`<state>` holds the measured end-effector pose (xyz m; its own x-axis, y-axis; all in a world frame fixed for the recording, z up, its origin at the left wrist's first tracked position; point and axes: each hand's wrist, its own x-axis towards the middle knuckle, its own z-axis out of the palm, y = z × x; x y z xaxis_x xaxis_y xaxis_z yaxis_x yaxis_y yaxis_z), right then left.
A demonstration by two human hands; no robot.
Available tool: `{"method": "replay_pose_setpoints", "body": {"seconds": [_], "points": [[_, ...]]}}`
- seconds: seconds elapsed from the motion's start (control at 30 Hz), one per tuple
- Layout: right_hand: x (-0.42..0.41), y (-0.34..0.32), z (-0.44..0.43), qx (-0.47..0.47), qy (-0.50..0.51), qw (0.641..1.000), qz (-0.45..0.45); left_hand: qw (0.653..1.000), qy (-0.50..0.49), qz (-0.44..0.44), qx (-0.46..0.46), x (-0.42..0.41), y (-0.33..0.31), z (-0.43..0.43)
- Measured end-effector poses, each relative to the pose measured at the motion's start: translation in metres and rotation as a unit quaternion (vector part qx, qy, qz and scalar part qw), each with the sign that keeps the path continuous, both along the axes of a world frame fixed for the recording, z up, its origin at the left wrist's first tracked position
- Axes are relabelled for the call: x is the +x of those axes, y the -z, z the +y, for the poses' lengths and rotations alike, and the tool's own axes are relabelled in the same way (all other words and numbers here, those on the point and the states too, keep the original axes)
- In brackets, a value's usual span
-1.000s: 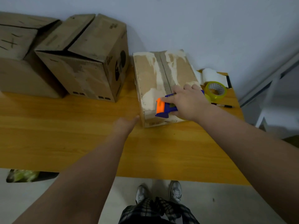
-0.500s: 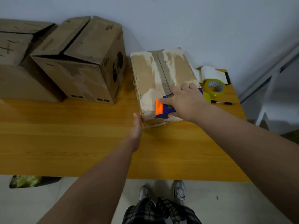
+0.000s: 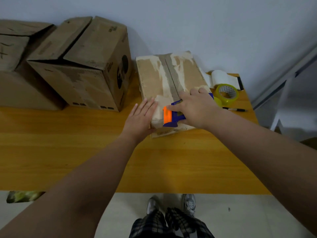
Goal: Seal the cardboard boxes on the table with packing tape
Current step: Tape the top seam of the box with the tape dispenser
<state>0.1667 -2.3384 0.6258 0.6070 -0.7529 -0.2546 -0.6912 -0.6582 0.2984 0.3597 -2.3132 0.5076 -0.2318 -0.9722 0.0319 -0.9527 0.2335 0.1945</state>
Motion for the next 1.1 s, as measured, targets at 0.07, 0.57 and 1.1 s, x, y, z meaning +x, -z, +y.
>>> {"method": "replay_pose_setpoints", "body": {"seconds": [0.07, 0.57, 1.1], "points": [[0.000, 0.001, -0.001, -0.005, 0.000, 1.000, 0.002, 1.000, 0.006, -0.004, -0.001, 0.001, 0.000, -0.001], [-0.008, -0.004, -0.008, 0.045, -0.016, 0.999, 0.018, 0.996, -0.002, -0.087, -0.014, -0.030, -0.017, 0.036], [-0.105, -0.036, -0.048, -0.001, -0.089, 0.992, 0.091, 0.992, -0.099, -0.081, 0.013, -0.045, -0.015, 0.026]]}}
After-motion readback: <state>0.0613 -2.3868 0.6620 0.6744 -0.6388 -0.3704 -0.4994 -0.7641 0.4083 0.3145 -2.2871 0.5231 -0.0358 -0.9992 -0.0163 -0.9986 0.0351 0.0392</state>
